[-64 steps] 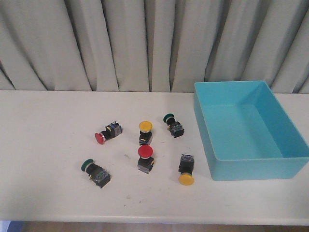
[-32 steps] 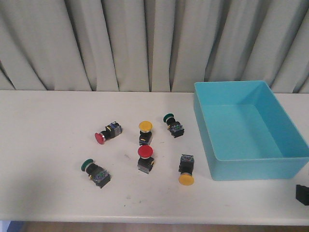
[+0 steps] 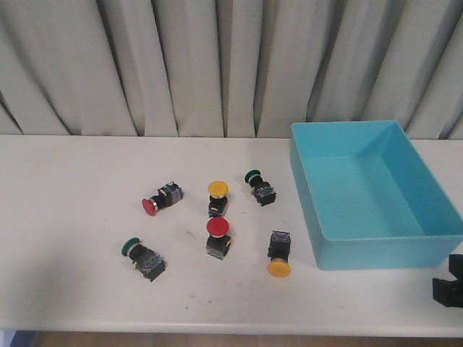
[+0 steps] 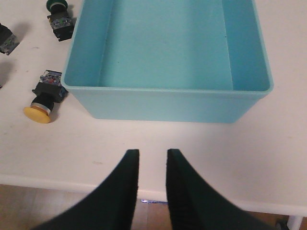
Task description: Pick red and yellow buttons and place in box
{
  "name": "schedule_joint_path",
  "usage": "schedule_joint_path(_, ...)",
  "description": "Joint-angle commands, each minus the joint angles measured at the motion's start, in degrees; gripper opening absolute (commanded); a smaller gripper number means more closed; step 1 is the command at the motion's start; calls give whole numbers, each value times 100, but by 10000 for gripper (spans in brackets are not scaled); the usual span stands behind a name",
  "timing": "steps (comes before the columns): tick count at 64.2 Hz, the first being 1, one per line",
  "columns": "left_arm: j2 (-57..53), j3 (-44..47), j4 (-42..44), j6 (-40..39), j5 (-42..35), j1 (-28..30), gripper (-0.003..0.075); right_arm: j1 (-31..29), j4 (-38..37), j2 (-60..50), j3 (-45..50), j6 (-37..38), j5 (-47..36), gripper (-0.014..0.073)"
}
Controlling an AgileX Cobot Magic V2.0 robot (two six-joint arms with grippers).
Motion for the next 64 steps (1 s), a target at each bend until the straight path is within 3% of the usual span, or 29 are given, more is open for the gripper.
schedule_joint_path(1,10,-175,-33,-50,-436,-1,370,-26,3,20,-188,-56,-318,339)
schedule_joint_path(8,10,-175,-33,-50,-425,-1,512,-26,3,20,-188,-56,-312,491)
schedule_joint_path(16,10,-175,-40,151,-410,-12,578,-26,3,20,-188,-56,-277,583)
schedule_joint_path(42,963,-887,-1456,2228,13,-867,540,-26,3,20,-188,-56,-130,593)
schedule_joint_path(64,2697,-1536,-2620,4889,134,-2140,538,-26,19,20,-188,-56,-30,593)
